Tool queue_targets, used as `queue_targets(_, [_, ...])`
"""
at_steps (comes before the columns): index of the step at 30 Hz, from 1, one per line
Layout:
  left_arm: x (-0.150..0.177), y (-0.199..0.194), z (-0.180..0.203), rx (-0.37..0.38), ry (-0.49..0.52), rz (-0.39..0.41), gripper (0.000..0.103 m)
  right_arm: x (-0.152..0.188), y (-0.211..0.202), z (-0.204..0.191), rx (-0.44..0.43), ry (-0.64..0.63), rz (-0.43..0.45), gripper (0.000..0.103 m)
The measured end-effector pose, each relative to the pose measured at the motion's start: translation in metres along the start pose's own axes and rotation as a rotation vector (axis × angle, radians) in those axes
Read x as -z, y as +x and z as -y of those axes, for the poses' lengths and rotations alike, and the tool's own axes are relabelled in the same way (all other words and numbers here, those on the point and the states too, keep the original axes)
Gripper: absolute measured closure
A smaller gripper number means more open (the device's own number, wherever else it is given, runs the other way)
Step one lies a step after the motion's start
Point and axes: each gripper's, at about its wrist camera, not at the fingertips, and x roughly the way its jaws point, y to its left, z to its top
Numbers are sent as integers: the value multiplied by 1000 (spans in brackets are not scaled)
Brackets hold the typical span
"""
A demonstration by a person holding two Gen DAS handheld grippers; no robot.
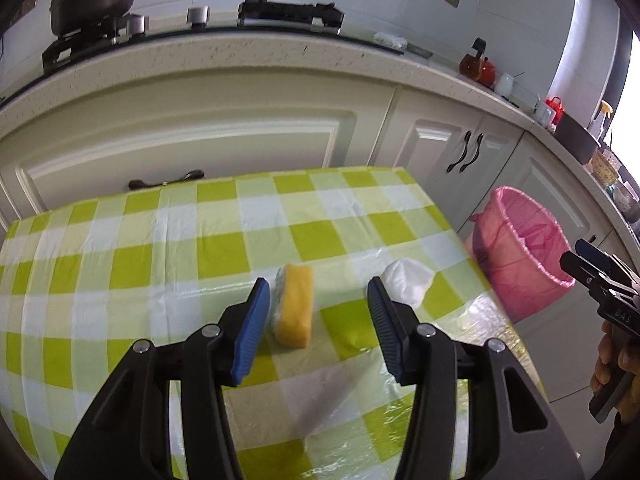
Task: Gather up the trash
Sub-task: 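Move both open tools back over the table, then grasp the yellow sponge with the left tool while the right tool grasps the white tissue, then carry the sponge and tissue over the pink bin and release both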
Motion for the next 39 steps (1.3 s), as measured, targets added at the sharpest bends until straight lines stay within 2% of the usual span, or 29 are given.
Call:
queue_targets(5, [11,27,-11,12,-13,-53,55,5,18,-37,-33,-47,-33,20])
queue_targets(13, [16,56,-21,20,-15,-94,55,6,46,-71,-71,-88,-76,20])
queue_targets(19, [18,69,-24,29,-2,-117,64,9,70,-92,-100,-100,-117,20])
queue_targets(22, [18,73,-25,35,9,-128,74,13,83,-102,-110,-107,-137,20])
queue_targets(29, [19,73,-31,55,6,-124,78,17,112,-123,-124,-136,-178,21])
queue_targets(32, [19,72,-33,59,3,-120,78,18,122,-125,-124,-137,-194,29])
queue_targets(39, [18,70,-33,64,5,-112,78,19,135,-125,-131,-131,-224,60])
